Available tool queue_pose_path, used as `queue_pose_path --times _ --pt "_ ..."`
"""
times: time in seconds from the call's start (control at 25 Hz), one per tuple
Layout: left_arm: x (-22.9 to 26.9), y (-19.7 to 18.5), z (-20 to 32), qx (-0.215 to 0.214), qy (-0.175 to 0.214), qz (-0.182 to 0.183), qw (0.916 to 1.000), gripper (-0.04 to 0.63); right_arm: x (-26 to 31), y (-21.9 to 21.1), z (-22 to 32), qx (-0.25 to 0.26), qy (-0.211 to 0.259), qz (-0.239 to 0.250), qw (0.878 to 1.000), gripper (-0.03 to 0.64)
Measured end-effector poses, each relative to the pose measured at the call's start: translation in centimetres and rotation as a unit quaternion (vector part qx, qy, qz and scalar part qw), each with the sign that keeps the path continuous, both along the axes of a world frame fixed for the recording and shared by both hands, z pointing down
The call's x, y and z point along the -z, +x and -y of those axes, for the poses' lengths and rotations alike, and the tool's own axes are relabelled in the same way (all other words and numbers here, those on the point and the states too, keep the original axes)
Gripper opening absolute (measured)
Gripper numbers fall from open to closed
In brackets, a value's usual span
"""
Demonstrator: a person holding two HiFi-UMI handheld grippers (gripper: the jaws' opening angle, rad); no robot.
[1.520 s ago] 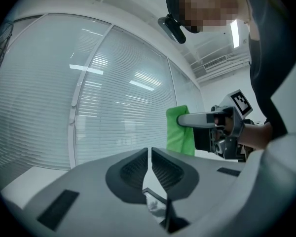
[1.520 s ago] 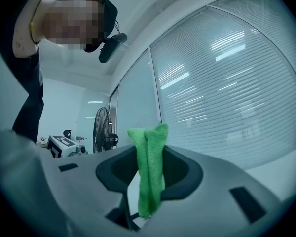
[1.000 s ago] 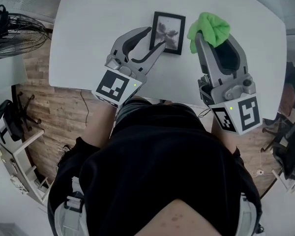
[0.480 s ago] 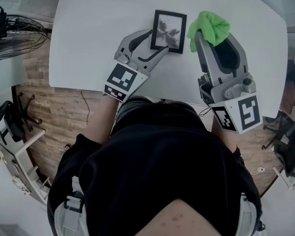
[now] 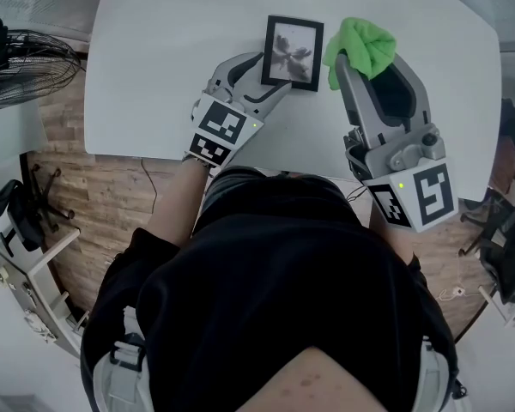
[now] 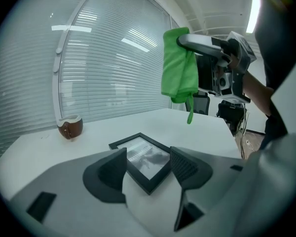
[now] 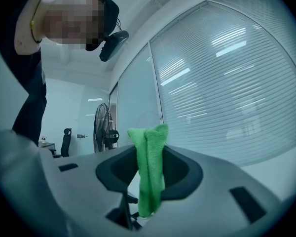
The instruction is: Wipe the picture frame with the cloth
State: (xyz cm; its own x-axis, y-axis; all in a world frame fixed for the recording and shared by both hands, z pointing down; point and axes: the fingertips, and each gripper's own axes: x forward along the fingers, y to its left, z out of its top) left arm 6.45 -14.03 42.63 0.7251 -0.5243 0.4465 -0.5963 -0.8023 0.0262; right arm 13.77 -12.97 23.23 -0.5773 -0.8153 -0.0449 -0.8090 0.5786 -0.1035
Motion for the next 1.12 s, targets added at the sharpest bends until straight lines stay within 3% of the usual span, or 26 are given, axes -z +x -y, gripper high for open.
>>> queue_pose_path --times 0.64,1.12 --pt "-3.1 0.8 -0.1 -0.019 -0.049 0.049 0.9974 0.302 -0.5 -0.4 -0.4 0.003 -0.008 0.001 1.000 0.121" --pt "-4.4 0.7 0.1 -0.007 -0.079 0.070 0.9944 0.308 -1.0 0.4 -0.8 -0.009 -0.011 0.001 1.000 0.121"
